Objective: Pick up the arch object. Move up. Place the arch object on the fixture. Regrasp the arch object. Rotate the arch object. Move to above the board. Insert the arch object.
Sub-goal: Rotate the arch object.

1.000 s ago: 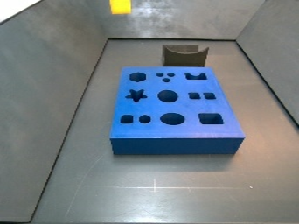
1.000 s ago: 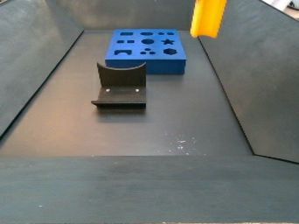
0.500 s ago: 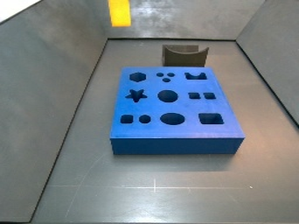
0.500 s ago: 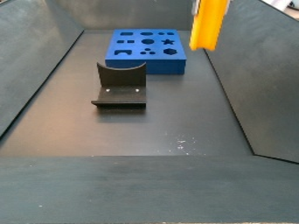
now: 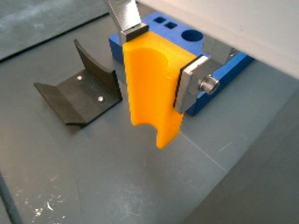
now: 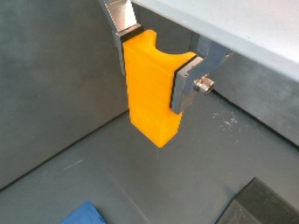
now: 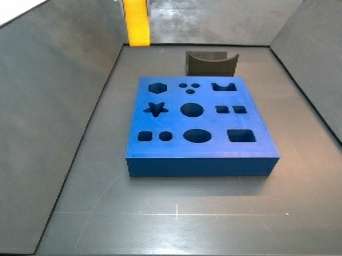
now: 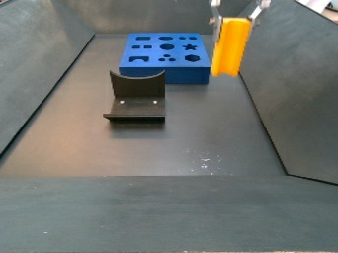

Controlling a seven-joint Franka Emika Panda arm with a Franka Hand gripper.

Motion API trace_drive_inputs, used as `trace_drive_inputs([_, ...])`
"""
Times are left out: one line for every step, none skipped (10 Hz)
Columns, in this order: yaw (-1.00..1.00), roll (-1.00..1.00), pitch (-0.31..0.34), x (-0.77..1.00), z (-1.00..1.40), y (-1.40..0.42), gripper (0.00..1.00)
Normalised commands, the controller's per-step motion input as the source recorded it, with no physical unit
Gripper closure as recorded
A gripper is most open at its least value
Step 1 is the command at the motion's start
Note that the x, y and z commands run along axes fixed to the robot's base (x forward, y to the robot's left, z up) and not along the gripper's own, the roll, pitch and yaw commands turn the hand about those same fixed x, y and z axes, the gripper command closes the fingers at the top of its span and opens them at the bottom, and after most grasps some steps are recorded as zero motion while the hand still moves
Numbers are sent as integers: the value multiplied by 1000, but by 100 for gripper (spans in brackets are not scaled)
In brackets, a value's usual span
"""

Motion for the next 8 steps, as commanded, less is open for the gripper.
trace_drive_inputs([19, -31, -51, 19, -1000, 9, 100])
trace_drive_inputs([19, -35, -52, 21, -1000, 9, 100])
trace_drive_inputs([18, -40, -49, 21, -1000, 10, 100])
trace_drive_inputs([18, -45, -52, 20, -1000, 9, 100])
trace_drive_inputs([17, -50, -56, 20, -1000, 8, 100])
trace_drive_inputs([18, -56, -58, 19, -1000, 7, 100])
trace_drive_inputs([18, -60, -57, 18, -966, 5, 100])
trace_drive_inputs([20, -66, -56, 16, -840, 2, 100])
